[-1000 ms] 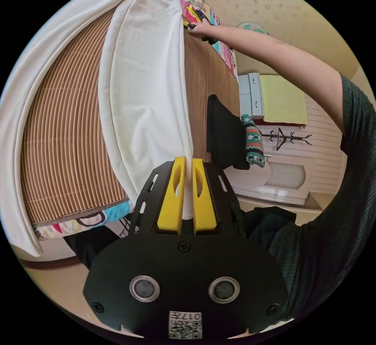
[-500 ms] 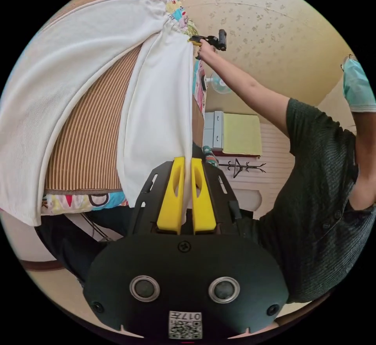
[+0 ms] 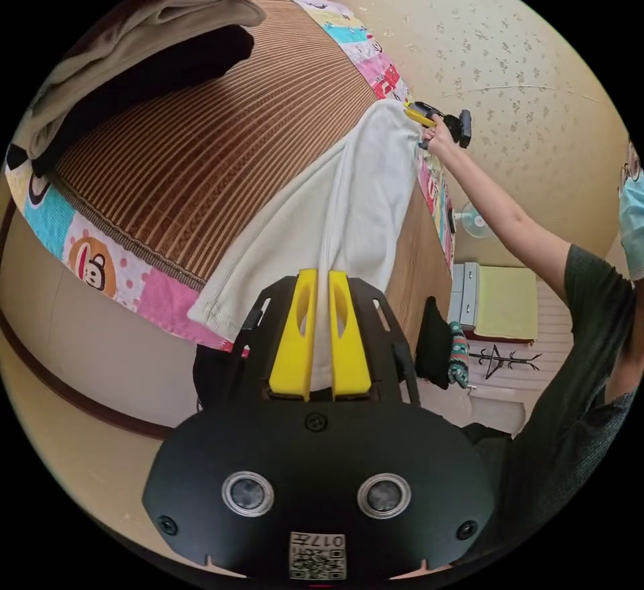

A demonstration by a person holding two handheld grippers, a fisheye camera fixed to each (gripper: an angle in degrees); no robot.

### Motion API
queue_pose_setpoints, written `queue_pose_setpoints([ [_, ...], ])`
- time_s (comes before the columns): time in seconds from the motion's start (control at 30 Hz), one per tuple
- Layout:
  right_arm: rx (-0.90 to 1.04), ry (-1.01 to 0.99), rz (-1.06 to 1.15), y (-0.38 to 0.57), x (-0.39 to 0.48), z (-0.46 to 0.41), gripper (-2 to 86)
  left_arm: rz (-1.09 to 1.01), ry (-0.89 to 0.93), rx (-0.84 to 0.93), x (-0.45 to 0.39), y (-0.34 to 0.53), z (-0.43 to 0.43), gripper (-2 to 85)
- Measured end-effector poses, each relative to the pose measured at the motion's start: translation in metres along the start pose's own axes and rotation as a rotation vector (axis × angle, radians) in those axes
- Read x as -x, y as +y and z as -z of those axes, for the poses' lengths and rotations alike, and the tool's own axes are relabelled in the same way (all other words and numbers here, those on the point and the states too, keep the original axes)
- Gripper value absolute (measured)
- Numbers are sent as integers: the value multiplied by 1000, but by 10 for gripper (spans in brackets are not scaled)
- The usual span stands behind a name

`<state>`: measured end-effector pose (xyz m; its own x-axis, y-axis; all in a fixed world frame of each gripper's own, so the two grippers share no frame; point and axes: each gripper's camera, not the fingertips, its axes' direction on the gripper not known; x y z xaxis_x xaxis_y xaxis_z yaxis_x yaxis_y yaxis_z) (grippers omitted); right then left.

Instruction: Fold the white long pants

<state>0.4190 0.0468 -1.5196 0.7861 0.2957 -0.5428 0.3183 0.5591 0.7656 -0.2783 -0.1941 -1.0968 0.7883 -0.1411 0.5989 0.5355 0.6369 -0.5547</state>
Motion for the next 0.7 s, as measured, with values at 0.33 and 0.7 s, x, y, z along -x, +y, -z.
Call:
queue_pose_setpoints([
  [0.33, 293, -10, -166, 352, -55, 33, 130, -149, -191, 232, -40, -19, -30, 33],
  [0.7, 392, -291, -518, 499, 9, -20, 34, -189, -246, 381, -118, -30, -6, 30],
])
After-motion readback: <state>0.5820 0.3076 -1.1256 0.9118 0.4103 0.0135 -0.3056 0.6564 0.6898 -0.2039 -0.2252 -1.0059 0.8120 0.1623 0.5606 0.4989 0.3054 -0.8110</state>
